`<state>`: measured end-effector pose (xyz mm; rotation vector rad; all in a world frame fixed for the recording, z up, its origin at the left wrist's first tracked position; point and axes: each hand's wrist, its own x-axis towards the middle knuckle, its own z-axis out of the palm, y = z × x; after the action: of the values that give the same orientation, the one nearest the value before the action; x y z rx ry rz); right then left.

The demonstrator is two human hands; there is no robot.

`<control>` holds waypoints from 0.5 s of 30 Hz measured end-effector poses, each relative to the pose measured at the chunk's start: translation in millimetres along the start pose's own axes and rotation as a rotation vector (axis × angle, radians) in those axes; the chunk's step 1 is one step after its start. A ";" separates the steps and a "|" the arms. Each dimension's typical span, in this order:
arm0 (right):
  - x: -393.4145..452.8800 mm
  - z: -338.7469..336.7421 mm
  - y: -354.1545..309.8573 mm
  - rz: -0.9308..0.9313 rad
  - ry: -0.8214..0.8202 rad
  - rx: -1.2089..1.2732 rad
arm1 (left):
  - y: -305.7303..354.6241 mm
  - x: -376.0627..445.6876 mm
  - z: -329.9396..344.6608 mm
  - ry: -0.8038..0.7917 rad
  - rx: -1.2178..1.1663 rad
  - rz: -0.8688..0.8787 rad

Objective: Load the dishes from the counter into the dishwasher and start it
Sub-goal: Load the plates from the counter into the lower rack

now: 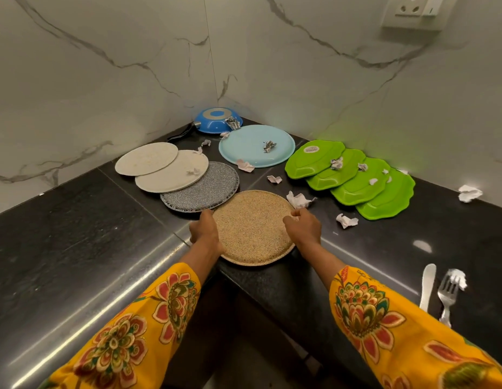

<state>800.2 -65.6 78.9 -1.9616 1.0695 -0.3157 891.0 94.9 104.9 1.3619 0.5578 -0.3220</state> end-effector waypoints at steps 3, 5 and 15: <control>-22.6 -6.4 6.4 0.046 0.059 0.049 | -2.7 -16.3 -9.7 -0.044 0.013 -0.003; -38.6 -11.5 11.7 0.079 0.104 0.076 | -6.9 -22.1 -16.7 -0.080 0.042 -0.029; -127.2 -35.9 48.8 0.227 0.333 0.184 | -36.2 -88.4 -63.4 -0.251 0.160 -0.083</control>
<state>675.9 0.5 83.8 -1.6398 1.4095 -0.6079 786.8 141.0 116.9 1.4280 0.3857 -0.6064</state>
